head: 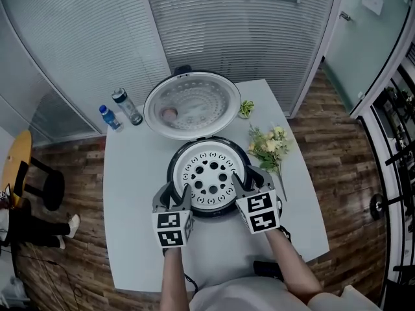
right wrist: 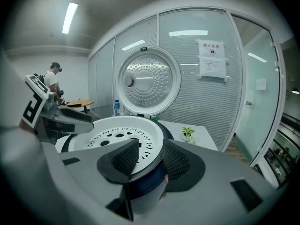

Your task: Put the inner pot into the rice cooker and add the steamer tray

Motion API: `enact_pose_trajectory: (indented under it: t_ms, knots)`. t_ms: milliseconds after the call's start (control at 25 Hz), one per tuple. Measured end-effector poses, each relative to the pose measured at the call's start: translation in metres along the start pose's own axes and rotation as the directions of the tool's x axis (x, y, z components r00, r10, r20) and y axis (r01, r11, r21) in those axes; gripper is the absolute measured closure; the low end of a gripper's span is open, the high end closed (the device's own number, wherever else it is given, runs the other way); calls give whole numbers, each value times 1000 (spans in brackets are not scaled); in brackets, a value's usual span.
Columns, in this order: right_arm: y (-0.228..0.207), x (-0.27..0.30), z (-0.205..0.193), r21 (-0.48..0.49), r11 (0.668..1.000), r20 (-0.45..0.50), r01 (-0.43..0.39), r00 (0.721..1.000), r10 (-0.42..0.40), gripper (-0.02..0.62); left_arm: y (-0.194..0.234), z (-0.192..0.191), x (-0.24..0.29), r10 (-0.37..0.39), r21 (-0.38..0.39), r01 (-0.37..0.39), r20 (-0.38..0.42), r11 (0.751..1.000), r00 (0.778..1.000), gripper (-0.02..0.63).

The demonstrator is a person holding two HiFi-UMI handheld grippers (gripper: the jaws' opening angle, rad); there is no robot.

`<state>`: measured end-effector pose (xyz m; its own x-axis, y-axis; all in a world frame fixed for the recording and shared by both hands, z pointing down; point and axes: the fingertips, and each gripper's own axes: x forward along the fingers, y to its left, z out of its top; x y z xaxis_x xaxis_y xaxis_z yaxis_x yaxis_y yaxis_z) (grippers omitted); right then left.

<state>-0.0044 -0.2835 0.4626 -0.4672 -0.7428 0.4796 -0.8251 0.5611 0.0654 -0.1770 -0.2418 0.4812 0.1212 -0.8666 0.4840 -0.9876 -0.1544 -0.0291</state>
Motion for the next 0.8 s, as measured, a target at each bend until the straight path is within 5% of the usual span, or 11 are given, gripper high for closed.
enact_pose_trajectory:
  t_ms: [480, 640, 800]
  knots:
    - [9, -42, 4, 190, 975, 123, -114, 988, 91, 461, 10, 7, -37, 68, -121, -56, 94, 991, 993, 393]
    - [9, -57, 3, 236, 964, 165, -119, 983, 81, 547, -1, 1, -52, 32, -175, -14, 99, 984, 995, 431]
    - [13, -67, 1, 244, 960, 187, -139, 978, 94, 570, -13, 0, -64, -5, -197, 33, 141, 980, 990, 551]
